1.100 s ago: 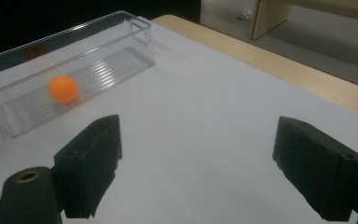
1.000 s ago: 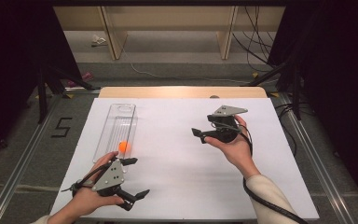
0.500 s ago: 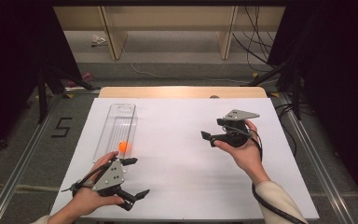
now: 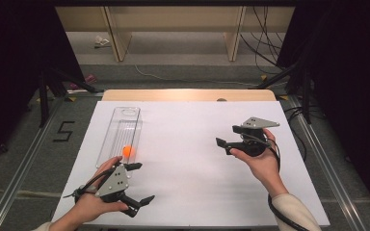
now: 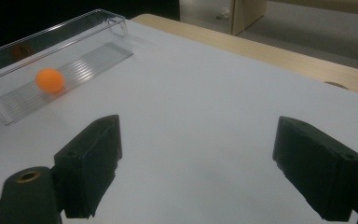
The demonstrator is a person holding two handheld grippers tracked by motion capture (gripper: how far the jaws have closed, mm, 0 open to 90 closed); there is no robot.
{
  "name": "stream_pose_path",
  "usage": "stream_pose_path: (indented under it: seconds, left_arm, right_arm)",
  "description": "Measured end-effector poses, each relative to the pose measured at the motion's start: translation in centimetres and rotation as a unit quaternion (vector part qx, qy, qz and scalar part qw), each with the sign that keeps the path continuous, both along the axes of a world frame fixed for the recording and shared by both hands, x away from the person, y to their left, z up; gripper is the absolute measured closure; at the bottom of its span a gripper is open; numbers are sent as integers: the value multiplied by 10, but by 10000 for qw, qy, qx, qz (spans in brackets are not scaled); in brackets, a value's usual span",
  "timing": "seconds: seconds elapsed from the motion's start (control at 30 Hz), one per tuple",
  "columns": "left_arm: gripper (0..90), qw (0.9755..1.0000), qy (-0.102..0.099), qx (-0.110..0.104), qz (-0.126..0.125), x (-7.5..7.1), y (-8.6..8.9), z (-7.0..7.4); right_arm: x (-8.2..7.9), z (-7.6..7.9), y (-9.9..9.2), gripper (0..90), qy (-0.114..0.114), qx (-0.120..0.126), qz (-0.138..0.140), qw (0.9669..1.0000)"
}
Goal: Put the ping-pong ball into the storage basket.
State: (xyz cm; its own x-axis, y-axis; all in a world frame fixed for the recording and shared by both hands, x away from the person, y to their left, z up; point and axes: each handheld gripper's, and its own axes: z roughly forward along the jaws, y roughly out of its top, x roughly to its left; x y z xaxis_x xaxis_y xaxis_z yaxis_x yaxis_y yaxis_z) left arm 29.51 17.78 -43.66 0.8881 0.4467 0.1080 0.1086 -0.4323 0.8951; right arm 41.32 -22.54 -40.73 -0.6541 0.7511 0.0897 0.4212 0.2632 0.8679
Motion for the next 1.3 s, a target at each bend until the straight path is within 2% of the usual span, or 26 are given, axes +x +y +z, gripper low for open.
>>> stream_pose_path:
  seconds: [0.7, 1.3]
  left_arm:
    - [0, 10000, -14, -1, 23, 0, 0, 0]
    - [0, 10000, -22, 6, 21, 1, 1, 1]
  right_arm:
    - [-16, -8, -20, 165, 88, 105, -194, 9997]
    - [-30, -16, -31, 165, 163, 71, -249, 9995]
